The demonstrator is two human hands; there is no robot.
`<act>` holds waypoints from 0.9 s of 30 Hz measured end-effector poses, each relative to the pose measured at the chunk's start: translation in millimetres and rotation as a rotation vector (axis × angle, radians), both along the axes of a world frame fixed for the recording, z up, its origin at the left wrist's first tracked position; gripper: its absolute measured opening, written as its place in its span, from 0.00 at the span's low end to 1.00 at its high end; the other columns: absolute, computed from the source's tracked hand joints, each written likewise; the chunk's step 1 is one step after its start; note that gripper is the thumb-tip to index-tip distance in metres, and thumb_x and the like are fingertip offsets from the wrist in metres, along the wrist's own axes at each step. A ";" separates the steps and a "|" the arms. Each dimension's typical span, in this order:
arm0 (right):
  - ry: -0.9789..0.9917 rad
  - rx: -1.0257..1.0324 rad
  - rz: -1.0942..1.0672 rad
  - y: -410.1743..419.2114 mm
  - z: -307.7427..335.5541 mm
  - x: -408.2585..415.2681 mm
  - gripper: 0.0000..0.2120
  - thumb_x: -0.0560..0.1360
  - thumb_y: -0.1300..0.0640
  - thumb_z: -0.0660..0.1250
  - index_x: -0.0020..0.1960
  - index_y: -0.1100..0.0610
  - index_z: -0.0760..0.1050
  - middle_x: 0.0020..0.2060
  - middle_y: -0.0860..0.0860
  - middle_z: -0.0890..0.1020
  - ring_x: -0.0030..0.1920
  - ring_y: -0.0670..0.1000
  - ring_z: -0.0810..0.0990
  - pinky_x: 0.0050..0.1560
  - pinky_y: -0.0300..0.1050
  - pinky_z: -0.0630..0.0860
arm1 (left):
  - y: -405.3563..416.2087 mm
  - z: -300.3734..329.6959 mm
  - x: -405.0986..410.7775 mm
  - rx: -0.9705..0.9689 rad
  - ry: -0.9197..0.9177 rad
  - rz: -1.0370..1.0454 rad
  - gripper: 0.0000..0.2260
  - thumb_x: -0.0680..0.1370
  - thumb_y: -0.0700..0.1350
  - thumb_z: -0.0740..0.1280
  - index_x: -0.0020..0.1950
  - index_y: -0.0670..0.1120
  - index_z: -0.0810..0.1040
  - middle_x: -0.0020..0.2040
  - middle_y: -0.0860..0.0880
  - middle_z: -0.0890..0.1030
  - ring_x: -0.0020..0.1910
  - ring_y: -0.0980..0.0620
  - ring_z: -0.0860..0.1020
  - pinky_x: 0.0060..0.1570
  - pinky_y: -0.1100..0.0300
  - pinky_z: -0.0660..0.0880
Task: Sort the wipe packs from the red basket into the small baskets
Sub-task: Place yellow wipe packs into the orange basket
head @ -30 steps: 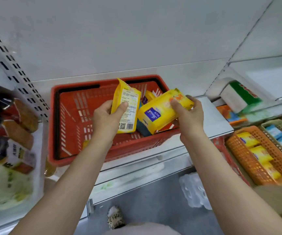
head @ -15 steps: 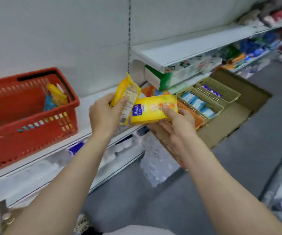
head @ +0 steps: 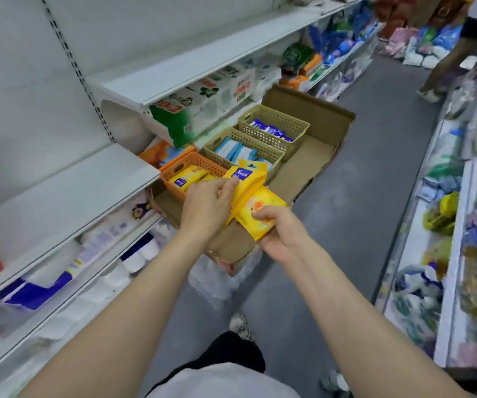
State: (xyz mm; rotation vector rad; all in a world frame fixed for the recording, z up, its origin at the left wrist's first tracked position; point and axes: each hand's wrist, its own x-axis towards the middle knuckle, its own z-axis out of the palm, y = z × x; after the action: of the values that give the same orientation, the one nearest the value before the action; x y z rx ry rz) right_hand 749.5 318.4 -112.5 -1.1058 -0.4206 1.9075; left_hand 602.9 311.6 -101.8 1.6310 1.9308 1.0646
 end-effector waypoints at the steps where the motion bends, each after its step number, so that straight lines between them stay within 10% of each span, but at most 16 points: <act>1: 0.004 0.001 -0.013 12.6 -4.3 9.4 0.18 0.73 0.72 0.58 0.59 0.64 0.77 0.54 0.60 0.84 0.54 0.61 0.82 0.60 0.60 0.77 | 15.5 -2.1 3.8 -0.052 -0.028 -0.009 0.12 0.80 0.56 0.63 0.54 0.55 0.84 0.51 0.51 0.85 0.57 0.44 0.77 0.57 0.49 0.73; 4: -0.064 0.003 -0.020 57.1 -15.0 32.3 0.09 0.77 0.61 0.64 0.57 0.58 0.78 0.50 0.57 0.85 0.52 0.57 0.83 0.60 0.59 0.78 | 65.2 -13.7 17.7 -0.151 -0.080 -0.010 0.06 0.77 0.54 0.68 0.53 0.57 0.80 0.55 0.51 0.80 0.60 0.47 0.74 0.57 0.48 0.72; 11: -0.292 -0.002 0.133 174.5 -23.8 76.7 0.05 0.78 0.58 0.67 0.52 0.57 0.78 0.45 0.55 0.86 0.44 0.54 0.85 0.42 0.52 0.83 | 158.9 -30.4 35.8 -0.429 -0.500 0.075 0.40 0.69 0.54 0.78 0.75 0.47 0.64 0.64 0.50 0.74 0.61 0.49 0.76 0.61 0.49 0.75; 15: -0.348 0.006 0.227 226.7 -35.3 78.4 0.13 0.73 0.65 0.71 0.58 0.60 0.77 0.46 0.56 0.85 0.43 0.55 0.85 0.49 0.58 0.83 | 194.7 -36.9 28.6 -0.369 -0.684 0.208 0.24 0.69 0.48 0.79 0.61 0.51 0.73 0.49 0.57 0.79 0.42 0.59 0.81 0.35 0.63 0.77; 27: -0.516 0.235 0.676 393.5 -57.6 -6.9 0.14 0.70 0.63 0.76 0.49 0.53 0.74 0.43 0.53 0.83 0.35 0.49 0.83 0.33 0.47 0.81 | 224.2 -64.1 -42.5 -0.078 -1.097 0.858 0.15 0.74 0.43 0.74 0.60 0.44 0.79 0.52 0.49 0.85 0.50 0.51 0.84 0.42 0.55 0.81</act>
State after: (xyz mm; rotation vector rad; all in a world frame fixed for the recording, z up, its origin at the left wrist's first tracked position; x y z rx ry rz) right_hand 742.6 711.9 -170.1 -1.4022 -1.4181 2.0231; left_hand 560.5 535.8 -165.9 -0.0646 1.7256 1.6401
